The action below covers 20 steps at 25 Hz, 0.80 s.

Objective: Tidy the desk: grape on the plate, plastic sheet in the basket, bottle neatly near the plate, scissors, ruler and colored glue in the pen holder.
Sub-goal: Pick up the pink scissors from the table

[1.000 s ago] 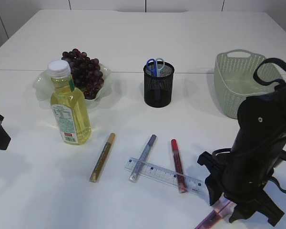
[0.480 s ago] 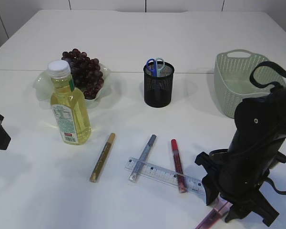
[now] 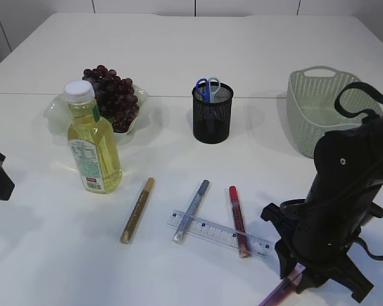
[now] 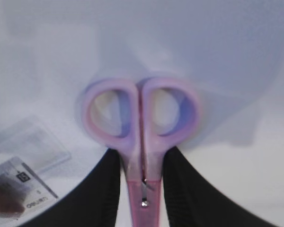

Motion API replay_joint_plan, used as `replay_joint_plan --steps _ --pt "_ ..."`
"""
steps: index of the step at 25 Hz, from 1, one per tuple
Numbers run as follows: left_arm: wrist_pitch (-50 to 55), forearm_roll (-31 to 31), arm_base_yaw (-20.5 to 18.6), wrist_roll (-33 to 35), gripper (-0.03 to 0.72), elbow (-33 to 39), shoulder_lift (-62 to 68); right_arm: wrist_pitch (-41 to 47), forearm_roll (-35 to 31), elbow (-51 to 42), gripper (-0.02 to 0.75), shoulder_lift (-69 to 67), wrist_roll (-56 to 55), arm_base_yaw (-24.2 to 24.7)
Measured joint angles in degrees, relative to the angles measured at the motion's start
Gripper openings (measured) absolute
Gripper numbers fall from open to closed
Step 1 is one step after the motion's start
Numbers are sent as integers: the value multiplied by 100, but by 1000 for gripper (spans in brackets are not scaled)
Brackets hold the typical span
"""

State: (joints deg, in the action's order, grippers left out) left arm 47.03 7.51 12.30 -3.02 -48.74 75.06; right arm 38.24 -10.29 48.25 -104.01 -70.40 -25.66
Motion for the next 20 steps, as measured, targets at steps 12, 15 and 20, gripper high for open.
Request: replay_joint_plan --steps 12,15,20 --pt "0 0 0 0 435 0 0 12 104 9 198 0 356 0" --pt "0 0 0 0 435 0 0 23 117 9 198 0 550 0" --pt "0 11 0 0 435 0 0 32 118 9 197 24 879 0"
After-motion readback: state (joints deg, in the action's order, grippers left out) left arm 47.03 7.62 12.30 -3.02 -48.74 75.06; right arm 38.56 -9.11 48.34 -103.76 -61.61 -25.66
